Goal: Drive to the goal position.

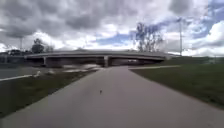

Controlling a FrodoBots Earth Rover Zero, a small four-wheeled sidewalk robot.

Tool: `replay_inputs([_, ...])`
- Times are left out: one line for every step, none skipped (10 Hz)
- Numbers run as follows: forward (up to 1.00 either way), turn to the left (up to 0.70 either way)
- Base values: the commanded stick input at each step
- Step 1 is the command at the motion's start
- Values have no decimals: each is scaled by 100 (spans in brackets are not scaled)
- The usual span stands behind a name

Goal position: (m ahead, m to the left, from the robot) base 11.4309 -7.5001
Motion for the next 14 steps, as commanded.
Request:
replay_inputs([100, 0])
replay_inputs([100, 0])
replay_inputs([100, 0])
replay_inputs([100, 0])
replay_inputs([100, 0])
replay_inputs([100, 0])
replay_inputs([100, 0])
replay_inputs([100, 0])
replay_inputs([100, 0])
replay_inputs([100, 0])
replay_inputs([100, -3])
replay_inputs([100, -5])
replay_inputs([100, -9])
replay_inputs([100, -14])
